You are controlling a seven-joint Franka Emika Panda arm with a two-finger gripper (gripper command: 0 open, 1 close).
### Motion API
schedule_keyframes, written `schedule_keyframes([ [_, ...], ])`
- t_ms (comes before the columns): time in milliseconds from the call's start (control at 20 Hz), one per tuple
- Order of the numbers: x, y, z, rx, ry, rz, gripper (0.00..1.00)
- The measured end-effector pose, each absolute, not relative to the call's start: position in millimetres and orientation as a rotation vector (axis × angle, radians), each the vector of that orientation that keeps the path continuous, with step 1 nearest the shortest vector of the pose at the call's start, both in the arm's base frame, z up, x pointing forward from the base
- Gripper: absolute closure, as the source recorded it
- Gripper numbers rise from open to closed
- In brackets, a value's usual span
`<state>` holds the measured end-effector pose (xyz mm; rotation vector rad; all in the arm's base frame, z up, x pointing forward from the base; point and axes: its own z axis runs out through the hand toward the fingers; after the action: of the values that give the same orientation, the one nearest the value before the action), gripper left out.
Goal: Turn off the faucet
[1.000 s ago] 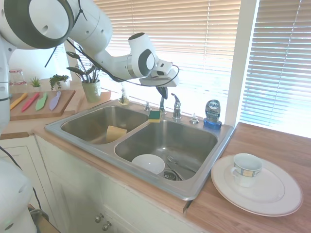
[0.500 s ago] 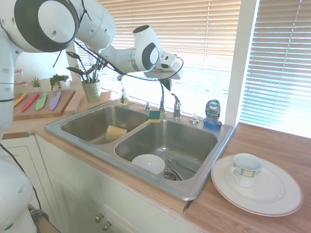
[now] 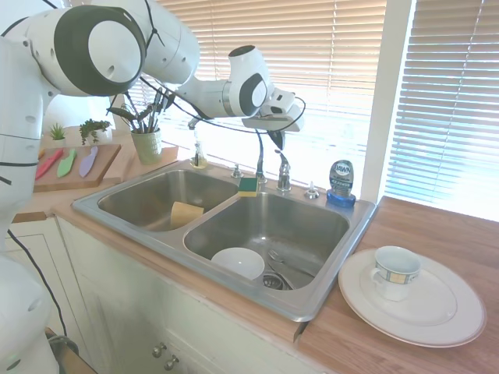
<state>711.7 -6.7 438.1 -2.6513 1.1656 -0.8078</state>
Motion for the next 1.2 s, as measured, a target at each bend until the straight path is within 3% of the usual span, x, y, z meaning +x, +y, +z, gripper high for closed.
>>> schedule_keyframes([
  [800,691,-21,388,-2.701,1.19,-0.684,1.0],
  [1000,686,-16,399,-2.711,1.182,-0.676,1.0],
  [1200,659,-7,415,-2.795,1.214,-0.485,1.0],
])
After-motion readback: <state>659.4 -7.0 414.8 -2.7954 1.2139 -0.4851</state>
